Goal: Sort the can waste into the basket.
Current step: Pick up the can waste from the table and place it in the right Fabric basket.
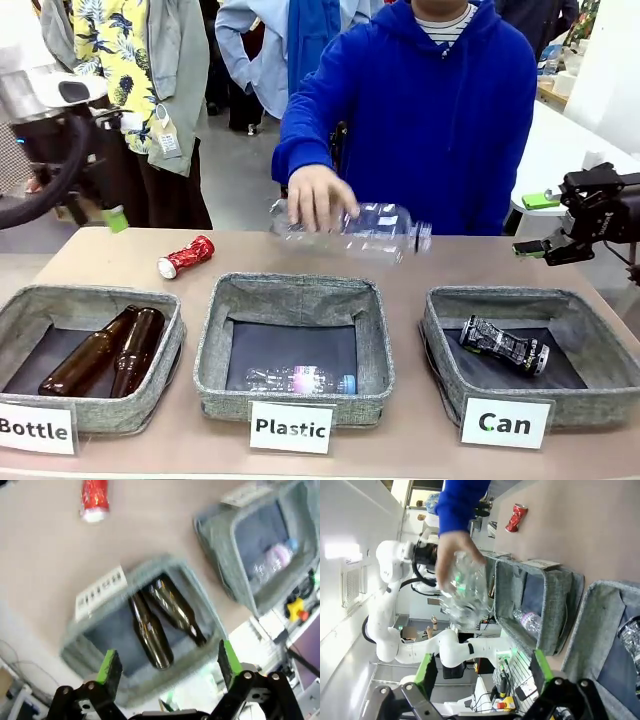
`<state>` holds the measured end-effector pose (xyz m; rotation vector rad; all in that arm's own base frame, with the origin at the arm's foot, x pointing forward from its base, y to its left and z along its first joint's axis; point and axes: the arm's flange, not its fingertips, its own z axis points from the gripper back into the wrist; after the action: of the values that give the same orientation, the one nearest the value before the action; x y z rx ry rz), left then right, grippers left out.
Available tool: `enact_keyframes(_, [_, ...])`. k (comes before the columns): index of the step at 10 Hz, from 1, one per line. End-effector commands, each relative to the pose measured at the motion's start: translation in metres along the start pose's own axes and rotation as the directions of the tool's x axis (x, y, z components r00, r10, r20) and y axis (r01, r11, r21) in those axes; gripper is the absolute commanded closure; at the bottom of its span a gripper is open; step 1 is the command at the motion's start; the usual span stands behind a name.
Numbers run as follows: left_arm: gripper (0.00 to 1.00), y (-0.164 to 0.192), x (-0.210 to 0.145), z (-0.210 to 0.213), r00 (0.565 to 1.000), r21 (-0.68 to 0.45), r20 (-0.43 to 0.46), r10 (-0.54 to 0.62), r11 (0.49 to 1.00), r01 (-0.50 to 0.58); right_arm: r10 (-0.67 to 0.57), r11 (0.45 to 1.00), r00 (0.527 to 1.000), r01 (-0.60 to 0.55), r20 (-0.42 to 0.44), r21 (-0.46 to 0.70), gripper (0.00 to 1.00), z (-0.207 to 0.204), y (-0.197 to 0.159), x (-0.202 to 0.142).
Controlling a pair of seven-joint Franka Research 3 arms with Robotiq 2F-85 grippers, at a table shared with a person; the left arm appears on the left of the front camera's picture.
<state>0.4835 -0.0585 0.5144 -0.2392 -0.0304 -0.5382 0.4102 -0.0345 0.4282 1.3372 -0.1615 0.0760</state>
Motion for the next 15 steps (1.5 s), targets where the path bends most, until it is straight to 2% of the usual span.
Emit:
enact_keyframes(1, [0.00,0.024,0.045,-0.022,0.990,-0.109,0.142,-0.011,0.994,0.027,0.017,1.000,1.000,-0.017,-0.009,0.003,0.00,0.003,0.001,0.002])
enact_keyframes(3, [0.00,0.041,0.077,-0.055,0.985,-0.131,0.168,0.025,0.991,-0.003,0.017,1.000,1.000,-0.017,-0.009,0.003,0.00,0.003,0.001,0.002])
enact_keyframes(4, [0.00,0.050,0.094,-0.073,0.980,-0.089,0.191,0.052,0.995,-0.036,0.017,1.000,1.000,-0.017,-0.009,0.003,0.00,0.003,0.001,0.002])
enact_keyframes(5, [0.00,0.060,0.104,-0.083,0.987,-0.080,0.155,0.042,0.996,-0.030,0.017,1.000,1.000,-0.017,-0.009,0.003,0.00,0.003,0.001,0.002])
enact_keyframes(6, [0.00,0.068,0.090,-0.075,0.987,-0.050,0.150,0.053,0.998,-0.046,0.017,1.000,1.000,-0.017,-0.009,0.003,0.00,0.003,0.001,0.002])
enact_keyframes(7, [0.00,0.089,0.048,-0.044,0.983,-0.117,0.184,-0.010,0.993,0.032,0.017,1.000,1.000,-0.017,-0.009,0.003,0.00,0.003,0.001,0.002])
enact_keyframes(8, [0.00,0.117,0.002,-0.015,0.973,-0.129,0.230,-0.037,0.989,0.068,0.017,1.000,1.000,-0.017,-0.009,0.003,0.00,0.003,0.001,0.002])
enact_keyframes(9, [0.00,0.145,-0.039,-0.001,0.962,-0.133,0.274,0.005,0.991,0.033,0.017,1.000,1.000,-0.017,-0.009,0.003,0.00,0.003,0.001,0.002])
enact_keyframes(10, [0.00,0.163,-0.068,-0.005,0.957,-0.147,0.282,0.071,0.989,-0.030,0.017,1.000,1.000,-0.017,-0.009,0.003,0.00,0.003,0.001,0.002])
enact_keyframes(12, [0.00,0.171,-0.085,-0.020,0.949,-0.172,0.300,0.099,0.984,-0.049,0.017,1.000,1.000,-0.017,-0.009,0.003,0.00,0.003,0.001,0.002])
enact_keyframes(15, [0.00,0.156,-0.055,-0.020,0.953,-0.163,0.294,0.066,0.986,-0.017,0.017,1.000,1.000,-0.017,-0.009,0.003,0.00,0.003,0.001,0.002])
